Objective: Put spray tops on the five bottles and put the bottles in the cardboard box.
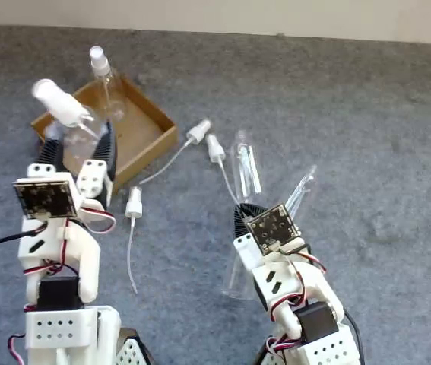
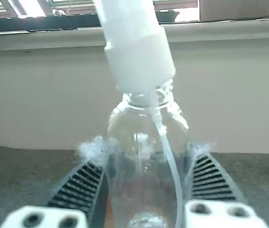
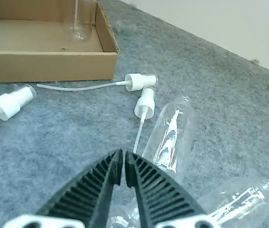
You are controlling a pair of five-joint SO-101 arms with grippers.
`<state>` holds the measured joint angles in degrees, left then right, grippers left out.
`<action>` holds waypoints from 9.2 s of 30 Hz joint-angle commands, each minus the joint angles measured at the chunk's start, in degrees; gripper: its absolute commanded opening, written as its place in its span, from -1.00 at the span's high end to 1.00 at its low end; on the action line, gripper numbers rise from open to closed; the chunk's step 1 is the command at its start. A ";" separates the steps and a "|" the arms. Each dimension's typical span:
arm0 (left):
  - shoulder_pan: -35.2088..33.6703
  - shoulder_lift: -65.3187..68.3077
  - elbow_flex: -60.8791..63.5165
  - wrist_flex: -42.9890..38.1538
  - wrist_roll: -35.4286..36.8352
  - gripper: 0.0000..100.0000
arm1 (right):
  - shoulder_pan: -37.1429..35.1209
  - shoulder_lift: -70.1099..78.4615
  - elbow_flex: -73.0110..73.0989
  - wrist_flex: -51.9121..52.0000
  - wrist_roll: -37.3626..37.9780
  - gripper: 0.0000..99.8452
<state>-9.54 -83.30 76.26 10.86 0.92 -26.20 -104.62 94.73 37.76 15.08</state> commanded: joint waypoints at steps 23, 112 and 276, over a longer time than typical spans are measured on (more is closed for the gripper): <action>-10.15 62.64 -23.43 -28.31 -0.53 0.91 | 0.57 -0.75 4.26 -1.54 0.62 0.98; -14.11 108.53 -41.45 -56.53 2.46 0.63 | -1.98 -0.75 4.44 -1.54 0.79 0.98; 47.08 104.31 -74.33 66.29 29.89 0.40 | 37.23 -0.75 2.86 9.89 0.26 0.97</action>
<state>35.91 19.82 4.70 76.97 29.67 10.73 -104.62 95.52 49.19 15.25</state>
